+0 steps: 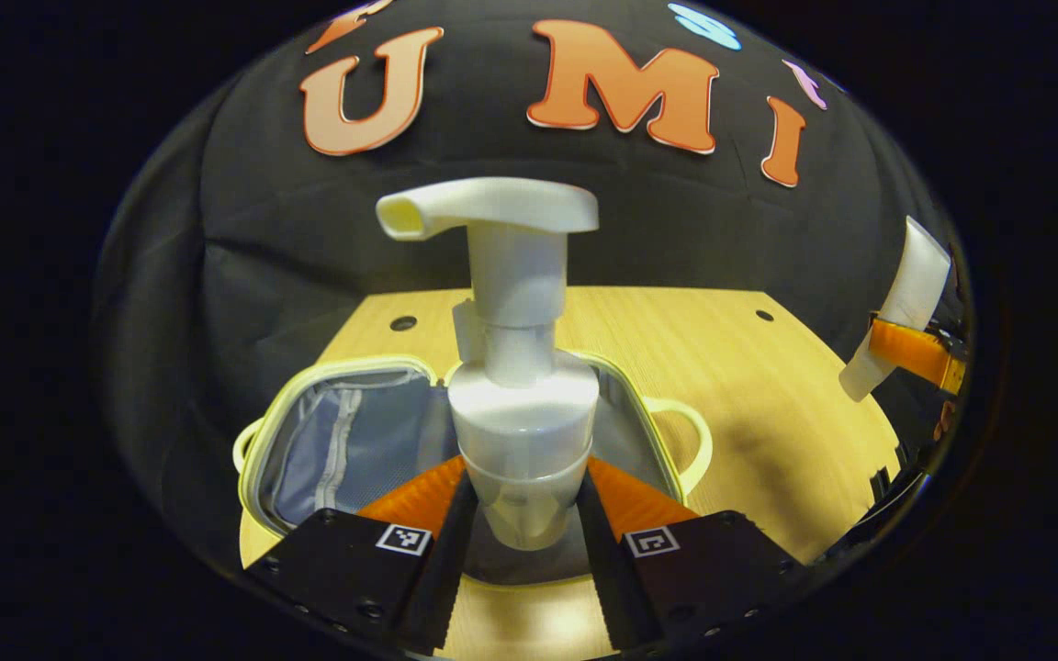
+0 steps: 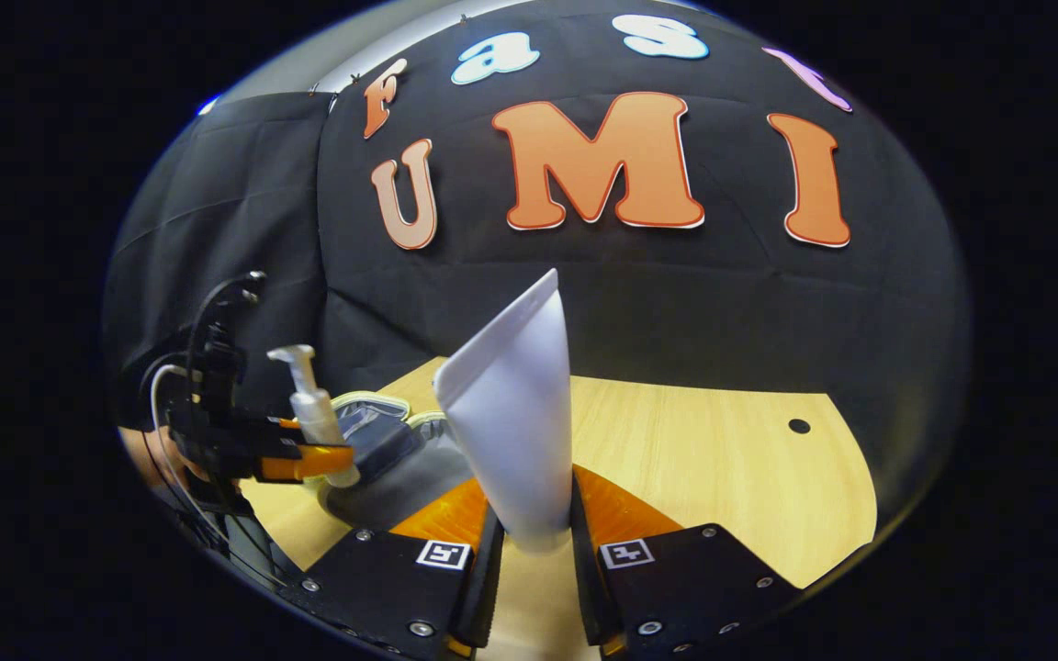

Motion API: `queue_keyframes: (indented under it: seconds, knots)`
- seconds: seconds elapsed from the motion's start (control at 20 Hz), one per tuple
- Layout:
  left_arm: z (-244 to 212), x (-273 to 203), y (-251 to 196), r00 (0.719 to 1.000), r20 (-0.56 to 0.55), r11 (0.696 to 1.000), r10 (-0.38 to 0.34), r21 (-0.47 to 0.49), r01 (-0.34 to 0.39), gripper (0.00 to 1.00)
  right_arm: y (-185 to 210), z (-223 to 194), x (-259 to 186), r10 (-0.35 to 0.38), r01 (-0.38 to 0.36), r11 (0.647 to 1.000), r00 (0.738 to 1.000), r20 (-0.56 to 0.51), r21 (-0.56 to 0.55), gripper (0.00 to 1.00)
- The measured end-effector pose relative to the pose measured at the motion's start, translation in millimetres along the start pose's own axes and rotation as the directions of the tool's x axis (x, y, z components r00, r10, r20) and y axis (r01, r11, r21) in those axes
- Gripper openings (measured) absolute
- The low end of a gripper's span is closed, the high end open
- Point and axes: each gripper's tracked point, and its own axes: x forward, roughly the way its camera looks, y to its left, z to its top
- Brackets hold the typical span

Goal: First open the suitcase, pack the skin care products into it, and then close the suitcase.

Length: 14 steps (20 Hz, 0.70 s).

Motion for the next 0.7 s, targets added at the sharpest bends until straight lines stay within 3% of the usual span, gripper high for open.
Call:
queue_keyframes:
  seconds: [0.35, 0.55, 0.7]
  knots:
    - [-36, 45, 10, 0.969, -0.229, 0.995, -0.091, 0.014, 0.097, 0.62, 45, -19, 28, 0.007, -0.003, 0.998, 0.998, -0.069, 0.07, 0.37]
    - [-58, 65, 6, 0.923, -0.366, 0.993, -0.117, -0.021, 0.118, 0.62, 63, -35, 43, 0.025, -0.014, 0.995, 0.993, -0.114, 0.094, 0.37]
    - [-78, 72, 15, 0.866, -0.494, 0.997, -0.076, -0.028, 0.071, 0.6, 75, -47, 52, 0.041, -0.026, 0.994, 0.988, -0.147, 0.106, 0.37]
